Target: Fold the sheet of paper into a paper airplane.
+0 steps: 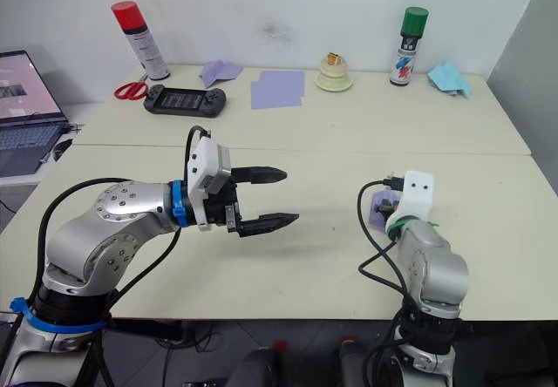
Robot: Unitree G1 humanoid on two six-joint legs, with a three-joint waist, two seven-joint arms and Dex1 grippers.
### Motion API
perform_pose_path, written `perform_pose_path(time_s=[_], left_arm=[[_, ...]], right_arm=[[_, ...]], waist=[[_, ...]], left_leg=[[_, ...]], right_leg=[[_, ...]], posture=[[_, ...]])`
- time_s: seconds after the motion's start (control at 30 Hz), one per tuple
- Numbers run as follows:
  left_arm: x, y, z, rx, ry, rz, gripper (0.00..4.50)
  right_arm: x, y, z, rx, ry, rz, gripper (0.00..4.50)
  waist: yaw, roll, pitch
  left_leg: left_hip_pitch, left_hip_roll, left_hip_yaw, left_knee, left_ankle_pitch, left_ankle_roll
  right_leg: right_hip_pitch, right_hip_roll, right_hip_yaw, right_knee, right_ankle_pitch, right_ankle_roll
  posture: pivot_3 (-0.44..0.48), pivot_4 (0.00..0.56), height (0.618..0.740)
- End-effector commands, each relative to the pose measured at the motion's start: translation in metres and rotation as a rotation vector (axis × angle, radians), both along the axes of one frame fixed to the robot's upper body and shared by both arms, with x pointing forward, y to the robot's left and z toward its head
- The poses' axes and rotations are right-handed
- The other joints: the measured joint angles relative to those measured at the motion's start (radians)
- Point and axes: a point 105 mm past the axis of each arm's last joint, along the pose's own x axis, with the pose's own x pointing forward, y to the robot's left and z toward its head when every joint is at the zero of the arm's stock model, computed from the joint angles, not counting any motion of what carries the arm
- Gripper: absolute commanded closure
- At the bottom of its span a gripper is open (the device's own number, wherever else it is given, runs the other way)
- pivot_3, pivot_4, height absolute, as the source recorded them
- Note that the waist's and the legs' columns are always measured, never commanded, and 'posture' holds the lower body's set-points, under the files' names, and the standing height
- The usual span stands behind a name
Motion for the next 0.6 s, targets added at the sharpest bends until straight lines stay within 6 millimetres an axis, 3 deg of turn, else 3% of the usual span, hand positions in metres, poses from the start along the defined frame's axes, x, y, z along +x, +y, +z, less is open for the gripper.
perform_pose_path(time_s=[0.03, 0.2, 0.27, 0.3, 0.37, 0.43, 0.5, 0.6], left_arm=[[-0.001, 0.001, 0.002, -0.007, -0.036, 0.004, 0.0], [0.004, 0.012, -0.002, -0.018, -0.028, 0.062, 0.0], [0.009, 0.025, -0.006, 0.0, -0.029, 0.106, 0.0], [0.014, 0.038, -0.008, 0.0, -0.018, 0.152, 0.0], [0.023, 0.066, -0.013, 0.006, -0.002, 0.247, 0.0], [0.032, 0.102, -0.018, 0.03, 0.009, 0.373, 0.0], [0.037, 0.142, -0.021, 0.08, -0.006, 0.523, 0.0], [0.039, 0.19, -0.016, 0.106, -0.03, 0.686, 0.0]], right_arm=[[0.0, 0.002, 0.027, 0.028, -0.128, 0.051, 1.73], [-0.002, 0.001, 0.055, 0.028, -0.231, 0.2, 0.01], [-0.005, -0.001, 0.071, -0.079, -0.312, 0.348, 0.01], [-0.012, -0.005, 0.075, -0.213, -0.363, 0.483, 0.01], [-0.031, -0.015, 0.065, -0.363, -0.362, 0.737, 0.01], [-0.052, -0.043, 0.048, -0.44, -0.278, 0.906, 0.01], [-0.068, -0.077, 0.041, -0.489, -0.183, 0.97, 0.01], [-0.076, -0.107, 0.052, -0.518, -0.142, 0.942, 0.01]], waist=[[-0.001, 0.0, 0.0], [-0.002, 0.0, 0.0], [-0.002, 0.0, 0.0], [-0.001, 0.001, 0.0], [0.002, 0.001, 0.001], [0.002, 0.001, 0.001], [0.0, 0.001, 0.001], [-0.007, 0.002, 0.002]], left_leg=[[0.0, 0.0, 0.0, 0.0, 0.0, 0.0], [0.001, 0.001, -0.001, 0.0, 0.0, 0.0], [0.001, 0.001, 0.0, 0.0, 0.0, 0.0], [0.001, 0.0, 0.0, 0.0, 0.0, 0.0], [0.0, -0.001, -0.001, 0.0, 0.0, 0.001], [0.0, 0.0, -0.001, -0.001, -0.001, 0.002], [0.0, 0.001, 0.0, -0.001, -0.003, 0.005], [0.002, 0.001, 0.004, 0.0, -0.003, 0.005]], right_leg=[[0.0, 0.0, 0.0, 0.0, 0.0, 0.0], [0.0, 0.0, -0.001, 0.001, 0.0, 0.0], [0.0, 0.0, -0.001, 0.001, -0.001, 0.002], [0.0, 0.0, -0.001, 0.001, -0.002, 0.003], [0.001, 0.0, -0.002, -0.002, -0.003, 0.005], [0.002, 0.0, -0.002, -0.005, -0.003, 0.005], [0.002, 0.0, -0.002, -0.006, -0.003, 0.005], [0.002, 0.0, 0.001, -0.005, -0.002, 0.003]], posture=[[0.0, 0.15, 0.74], [0.0, 0.15, 0.74], [0.0, 0.15, 0.74], [0.0, 0.15, 0.74], [0.0, 0.15, 0.74], [0.0, 0.15, 0.74], [0.0, 0.15, 0.74], [0.0, 0.15, 0.74]])
